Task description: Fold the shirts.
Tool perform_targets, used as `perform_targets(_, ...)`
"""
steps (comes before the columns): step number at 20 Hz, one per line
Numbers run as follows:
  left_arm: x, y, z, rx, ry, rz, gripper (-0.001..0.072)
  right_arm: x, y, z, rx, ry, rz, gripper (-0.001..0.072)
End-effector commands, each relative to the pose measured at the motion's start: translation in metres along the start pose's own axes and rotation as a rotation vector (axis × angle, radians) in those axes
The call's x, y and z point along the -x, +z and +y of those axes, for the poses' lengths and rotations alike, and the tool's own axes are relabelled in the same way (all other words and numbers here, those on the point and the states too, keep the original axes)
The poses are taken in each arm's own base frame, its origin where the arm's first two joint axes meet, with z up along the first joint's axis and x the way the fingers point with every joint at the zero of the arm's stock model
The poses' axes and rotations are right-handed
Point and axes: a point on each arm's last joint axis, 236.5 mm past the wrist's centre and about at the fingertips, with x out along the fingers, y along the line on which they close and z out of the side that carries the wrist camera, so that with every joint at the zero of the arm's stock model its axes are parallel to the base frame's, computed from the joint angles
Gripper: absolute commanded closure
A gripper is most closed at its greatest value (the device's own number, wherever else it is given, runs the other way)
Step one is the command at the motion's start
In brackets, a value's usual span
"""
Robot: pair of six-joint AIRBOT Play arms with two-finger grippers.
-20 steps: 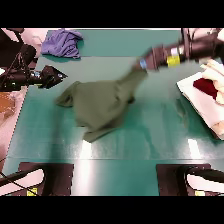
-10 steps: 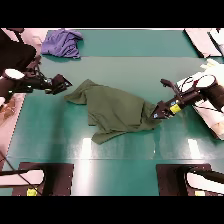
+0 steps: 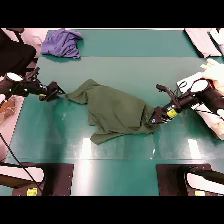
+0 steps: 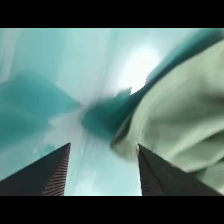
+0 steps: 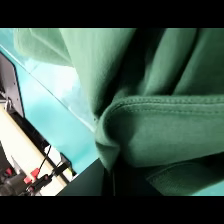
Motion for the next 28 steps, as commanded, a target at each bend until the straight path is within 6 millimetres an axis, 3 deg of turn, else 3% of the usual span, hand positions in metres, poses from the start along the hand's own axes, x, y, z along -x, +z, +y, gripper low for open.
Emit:
perform_targets(1, -0.015, -0.015, -0.006, -0.009, -0.008, 0.031, 0.0206, -0.001, 0.004, -0.001, 0.003, -0.005, -0.018, 0.0682)
perform_targets(5, -0.052, -0.006, -0.05, -0.1, -0.014, -0.056, 0.0211, -0.001, -0.002, 0.001, 0.003, 0.005, 0.009, 0.0681)
perform_targets(8, -0.059, 0.02, -0.072, -0.107, -0.029, -0.198, 0.0261, 0.002, -0.004, 0.004, 0.012, 0.007, 0.019, 0.0681)
perform_targets(9, -0.059, 0.023, -0.078, -0.082, -0.055, -0.214, 0.0394, 0.006, -0.001, 0.007, 0.024, 0.005, 0.012, 0.0681)
perform_targets(10, -0.058, 0.024, -0.084, -0.069, -0.076, -0.214, 0.0419, 0.012, 0.004, 0.011, 0.042, -0.001, -0.007, 0.0681)
perform_targets(11, -0.057, 0.019, -0.091, -0.082, -0.099, -0.185, 0.0641, 0.019, 0.011, 0.015, 0.063, -0.014, -0.042, 0.0682)
perform_targets(12, -0.052, 0.014, -0.103, -0.123, -0.127, -0.15, 0.0685, 0.028, 0.02, 0.019, 0.087, -0.028, -0.086, 0.0681)
perform_targets(14, -0.028, 0.015, -0.136, -0.188, -0.188, -0.126, 0.0686, 0.062, 0.047, 0.028, 0.128, -0.055, -0.23, 0.0681)
perform_targets(16, 0.033, 0.037, -0.184, -0.279, -0.257, -0.232, 0.0687, 0.119, 0.075, 0.04, 0.186, -0.108, -0.457, 0.0682)
perform_targets(17, 0.076, 0.05, -0.211, -0.325, -0.291, -0.322, 0.0686, 0.156, 0.085, 0.048, 0.229, -0.148, -0.592, 0.0682)
perform_targets(19, 0.187, 0.069, -0.264, -0.415, -0.353, -0.555, 0.0687, 0.238, 0.094, 0.069, 0.293, -0.237, -0.877, 0.0682)
perform_targets(22, 0.353, 0.055, -0.317, -0.556, -0.366, -0.949, 0.0687, 0.366, 0.067, 0.116, 0.402, -0.395, -1.32, 0.0681)
perform_targets(23, 0.392, 0.043, -0.326, -0.606, -0.339, -1.054, 0.0687, 0.402, 0.049, 0.136, 0.442, -0.45, -1.457, 0.0681)
perform_targets(24, 0.422, 0.03, -0.332, -0.636, -0.318, -1.122, 0.0687, 0.428, 0.033, 0.15, 0.458, -0.484, -1.558, 0.0682)
perform_targets(25, 0.437, 0.019, -0.336, -0.637, -0.32, -1.141, 0.0687, 0.443, 0.019, 0.159, 0.466, -0.504, -1.616, 0.0682)
perform_targets(28, 0.445, -0.015, -0.346, -0.691, -0.327, -1.08, 0.0687, 0.446, -0.004, 0.168, 0.459, -0.524, -1.611, 0.0682)
